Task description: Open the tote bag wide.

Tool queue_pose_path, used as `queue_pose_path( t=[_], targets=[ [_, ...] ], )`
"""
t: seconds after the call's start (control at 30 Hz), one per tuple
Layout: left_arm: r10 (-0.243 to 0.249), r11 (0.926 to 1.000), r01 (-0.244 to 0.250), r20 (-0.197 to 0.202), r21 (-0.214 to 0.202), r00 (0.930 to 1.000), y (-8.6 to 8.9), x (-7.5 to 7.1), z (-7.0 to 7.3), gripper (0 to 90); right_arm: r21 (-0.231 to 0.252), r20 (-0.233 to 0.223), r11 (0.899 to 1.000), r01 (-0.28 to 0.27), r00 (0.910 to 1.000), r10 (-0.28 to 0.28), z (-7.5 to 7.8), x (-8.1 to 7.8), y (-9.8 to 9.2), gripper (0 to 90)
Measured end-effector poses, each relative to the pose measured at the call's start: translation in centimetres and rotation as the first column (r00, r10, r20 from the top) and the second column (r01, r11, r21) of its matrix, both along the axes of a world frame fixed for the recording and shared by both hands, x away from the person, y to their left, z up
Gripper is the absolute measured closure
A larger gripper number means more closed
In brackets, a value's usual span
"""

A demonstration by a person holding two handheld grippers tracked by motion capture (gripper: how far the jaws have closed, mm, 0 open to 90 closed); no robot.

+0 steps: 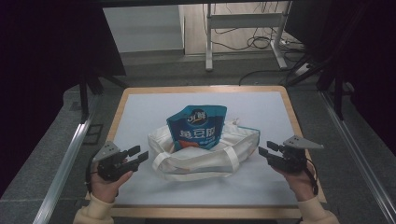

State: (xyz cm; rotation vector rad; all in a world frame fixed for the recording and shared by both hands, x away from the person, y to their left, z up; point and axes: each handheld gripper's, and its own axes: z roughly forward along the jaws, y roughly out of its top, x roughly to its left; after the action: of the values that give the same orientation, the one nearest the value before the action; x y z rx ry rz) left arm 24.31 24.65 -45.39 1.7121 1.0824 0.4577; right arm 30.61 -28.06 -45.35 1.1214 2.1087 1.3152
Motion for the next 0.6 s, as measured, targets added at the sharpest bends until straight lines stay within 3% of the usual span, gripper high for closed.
queue_pose_path(
  t=[0.03, 0.07, 0.1, 0.13, 0.2, 0.27, 0.47, 0.6],
  targets=[
    [0.001, 1.0, -0.001, 0.008, 0.0, 1.0, 0.0, 0.1, 0.5, 63.1, 0.006, 0.012, 1.0, -0.005, 0.9999, 0.005, 0.5, 0.0, 0.0, 66.7],
    [0.001, 1.0, -0.001, 0.008, 0.0, 1.0, 0.0, 0.1, 0.5, 67.3, 0.006, 0.012, 1.0, -0.005, 0.9999, 0.005, 0.5, 0.0, 0.0, 66.7],
    [-0.001, 1.0, 0.001, 0.013, 0.002, 0.9999, 0.0, 0.3, 1.0, 72.4, 0.007, 0.042, 1.0, -0.024, 0.9989, 0.024, 1.6, 0.0, 0.2, 76.1],
    [-0.013, 0.9999, 0.013, 0.018, 0.01, 0.9998, -0.3, 1.0, 2.0, 77.3, 0.002, 0.051, 0.999, -0.041, 0.9979, 0.04, 2.1, 0.0, 0.5, 79.8],
    [-0.026, 0.9996, 0.026, 0.018, 0.011, 0.9995, -0.6, 1.5, 2.4, 81.1, -0.001, 0.058, 0.998, -0.058, 0.9966, 0.058, 2.5, 0.1, 0.9, 82.3],
    [-0.057, 0.998, 0.057, -0.001, 0.028, 0.9984, -2.0, 3.2, 3.1, 86.5, -0.027, 0.075, 0.994, -0.105, 0.9915, 0.106, 3.5, 0.5, 2.5, 86.1],
    [-0.105, 0.9917, 0.107, -0.028, 0.071, 0.994, -4.5, 4.4, 3.0, 87.6, -0.062, 0.068, 0.986, -0.156, 0.9847, 0.16, 3.8, 1.5, 5.1, 87.1],
    [-0.105, 0.99, 0.11, -0.068, 0.088, 0.9922, -4.8, 4.8, 2.1, 87.6, -0.064, 0.048, 0.985, -0.158, 0.9858, 0.161, 3.3, 2.6, 6.1, 87.9]
  ],
)
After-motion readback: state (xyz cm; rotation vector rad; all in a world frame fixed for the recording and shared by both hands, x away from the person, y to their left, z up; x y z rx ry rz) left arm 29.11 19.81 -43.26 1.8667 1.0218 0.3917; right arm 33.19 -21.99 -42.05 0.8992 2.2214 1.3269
